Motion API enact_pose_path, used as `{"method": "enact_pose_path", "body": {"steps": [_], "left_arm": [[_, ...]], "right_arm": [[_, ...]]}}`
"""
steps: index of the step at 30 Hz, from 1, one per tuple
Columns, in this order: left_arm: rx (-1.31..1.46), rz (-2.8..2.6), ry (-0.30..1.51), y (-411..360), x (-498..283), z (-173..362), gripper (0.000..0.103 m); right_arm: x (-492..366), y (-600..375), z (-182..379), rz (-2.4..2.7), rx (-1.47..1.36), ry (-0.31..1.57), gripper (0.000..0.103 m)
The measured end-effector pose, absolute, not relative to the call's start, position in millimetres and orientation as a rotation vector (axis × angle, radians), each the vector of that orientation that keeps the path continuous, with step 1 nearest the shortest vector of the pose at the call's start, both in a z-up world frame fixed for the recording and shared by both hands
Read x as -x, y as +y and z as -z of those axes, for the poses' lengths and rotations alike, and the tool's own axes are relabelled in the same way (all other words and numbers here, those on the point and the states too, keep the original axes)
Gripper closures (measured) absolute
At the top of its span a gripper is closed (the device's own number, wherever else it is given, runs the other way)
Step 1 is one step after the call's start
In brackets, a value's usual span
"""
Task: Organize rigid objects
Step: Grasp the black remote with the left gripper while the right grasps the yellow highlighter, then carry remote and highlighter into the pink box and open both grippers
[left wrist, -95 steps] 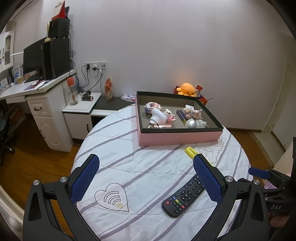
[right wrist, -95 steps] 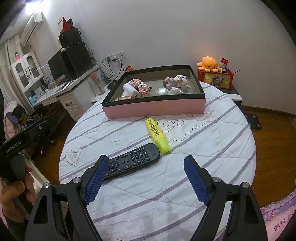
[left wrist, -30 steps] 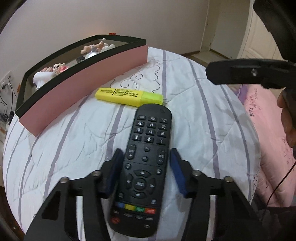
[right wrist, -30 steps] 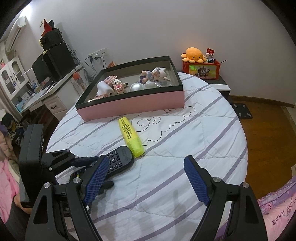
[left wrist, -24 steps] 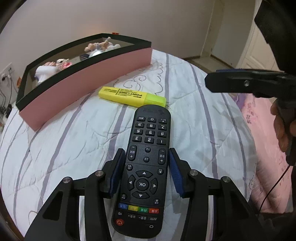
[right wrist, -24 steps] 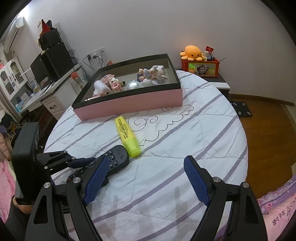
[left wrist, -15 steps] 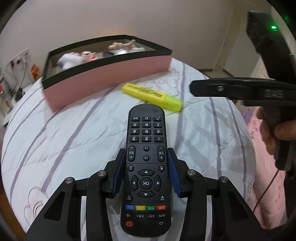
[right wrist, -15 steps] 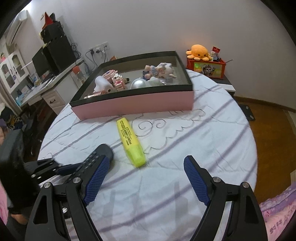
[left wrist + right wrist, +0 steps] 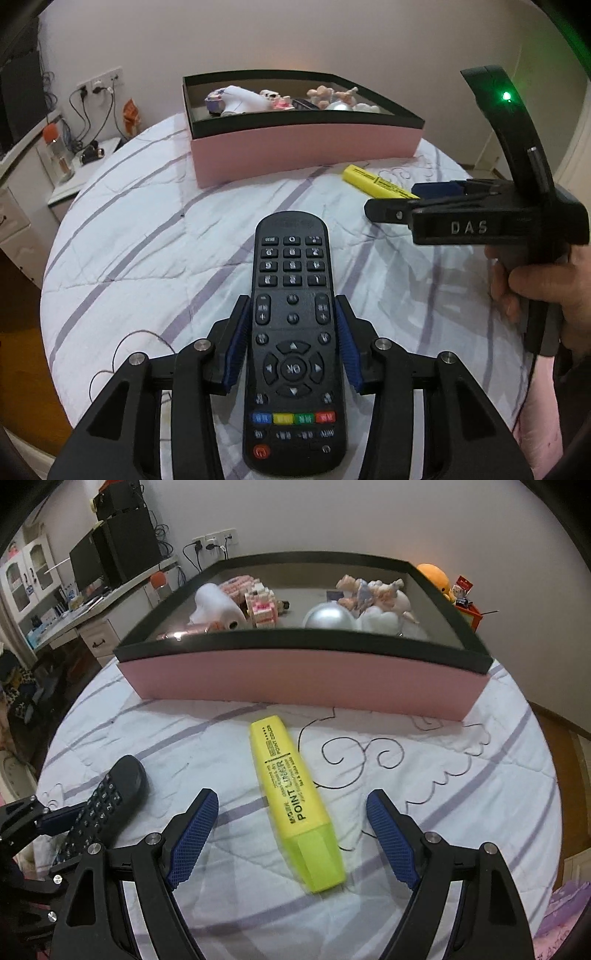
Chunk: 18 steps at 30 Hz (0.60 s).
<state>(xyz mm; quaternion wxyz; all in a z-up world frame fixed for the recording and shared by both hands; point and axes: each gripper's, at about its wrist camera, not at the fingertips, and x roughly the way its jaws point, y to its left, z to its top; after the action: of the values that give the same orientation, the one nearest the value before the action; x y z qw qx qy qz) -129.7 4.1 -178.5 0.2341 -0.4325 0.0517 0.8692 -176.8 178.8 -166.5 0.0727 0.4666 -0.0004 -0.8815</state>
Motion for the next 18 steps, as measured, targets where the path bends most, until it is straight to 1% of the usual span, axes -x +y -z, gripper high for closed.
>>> {"method": "enact_pose_path", "body": {"steps": [1, 3, 4, 5, 6, 7, 9, 11, 18], "left_arm": [[1.184, -2.391, 0.149, 6, 131, 179, 0.054], [1.174, -2.405, 0.164, 10, 131, 180, 0.054], [1.172, -2.407, 0.163, 10, 131, 180, 0.054], [1.172, -2.409, 0.156, 10, 132, 180, 0.055], [1.170, -2.412, 0.144, 9, 133, 179, 0.058], [1.168, -2.413, 0.124, 7, 133, 179, 0.058], [1.165, -2.418, 0.091, 4, 132, 179, 0.059], [1.162, -2.428, 0.072, 1, 130, 178, 0.059], [1.139, -2.467, 0.040, -7, 124, 168, 0.059]], "right_arm": [[176, 177, 168, 2.664, -1.400, 0.026, 0.023], [175, 176, 168, 2.683, -1.396, 0.065, 0.035], [173, 175, 167, 2.687, -1.388, 0.080, 0.038], [173, 176, 167, 2.689, -1.382, 0.082, 0.047], [172, 177, 167, 2.692, -1.375, 0.080, 0.054], [170, 179, 166, 2.692, -1.366, 0.069, 0.056], [168, 183, 165, 2.691, -1.355, 0.034, 0.071], [166, 187, 164, 2.685, -1.351, 0.002, 0.076], [155, 193, 158, 2.665, -1.332, -0.084, 0.076]]}}
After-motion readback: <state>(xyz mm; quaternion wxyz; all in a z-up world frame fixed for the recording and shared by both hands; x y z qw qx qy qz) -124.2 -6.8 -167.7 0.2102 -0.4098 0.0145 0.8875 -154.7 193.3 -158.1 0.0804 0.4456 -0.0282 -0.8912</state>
